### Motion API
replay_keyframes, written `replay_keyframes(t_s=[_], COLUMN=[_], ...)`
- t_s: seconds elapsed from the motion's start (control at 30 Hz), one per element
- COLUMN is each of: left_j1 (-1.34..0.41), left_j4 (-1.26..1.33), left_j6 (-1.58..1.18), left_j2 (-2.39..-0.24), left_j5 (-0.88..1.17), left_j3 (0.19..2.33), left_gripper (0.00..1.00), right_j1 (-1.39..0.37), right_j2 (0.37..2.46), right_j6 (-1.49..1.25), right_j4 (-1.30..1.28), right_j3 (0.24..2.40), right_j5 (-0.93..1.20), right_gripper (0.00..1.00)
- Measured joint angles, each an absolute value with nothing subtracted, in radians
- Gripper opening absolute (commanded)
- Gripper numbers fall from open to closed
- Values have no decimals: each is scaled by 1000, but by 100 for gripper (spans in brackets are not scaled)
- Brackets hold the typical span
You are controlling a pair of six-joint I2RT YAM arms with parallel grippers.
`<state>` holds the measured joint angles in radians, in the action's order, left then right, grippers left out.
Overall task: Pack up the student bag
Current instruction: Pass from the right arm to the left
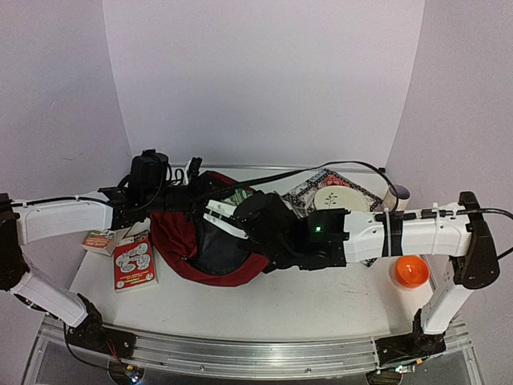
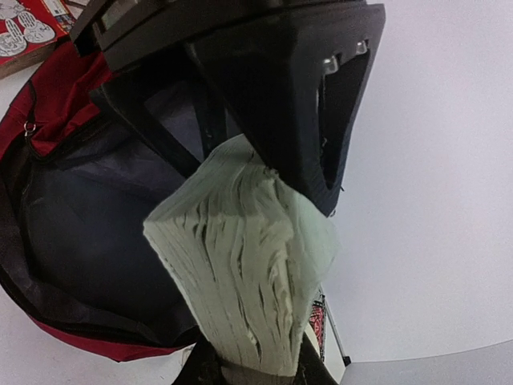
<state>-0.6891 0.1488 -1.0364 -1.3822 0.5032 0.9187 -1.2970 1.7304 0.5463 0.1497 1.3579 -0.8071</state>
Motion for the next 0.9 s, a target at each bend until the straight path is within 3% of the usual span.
replay_keyframes(t_s=[0.2, 0.27, 0.33, 0.63, 0.77, 0.9], left_j1=[-693, -693, -693, -661, -602, -536], left_j4=[210, 223, 228, 227, 204, 176], left_j6=[-1072, -1092, -1099, -1096, -1056, -1021], left_j2=[-1381, -1378, -1373, -1334, -1308, -1282], left_j5=[499, 492, 484, 469, 468, 476], left_j3=[892, 879, 866, 822, 779, 752], left_gripper=[22, 12, 1, 0, 0, 0], right_j1=[-1302, -1304, -1307, -1304, -1274, -1153], right_j2=[1741, 1751, 1761, 1765, 1732, 1631], right_j6=[579, 586, 590, 542, 418, 242], right_j4=[160, 165, 173, 217, 179, 129], right_j3=[1352, 1349, 1345, 1336, 1336, 1335], right_j5=[-810, -811, -813, -793, -696, -466], right_gripper=[0, 9, 24, 88, 98, 98])
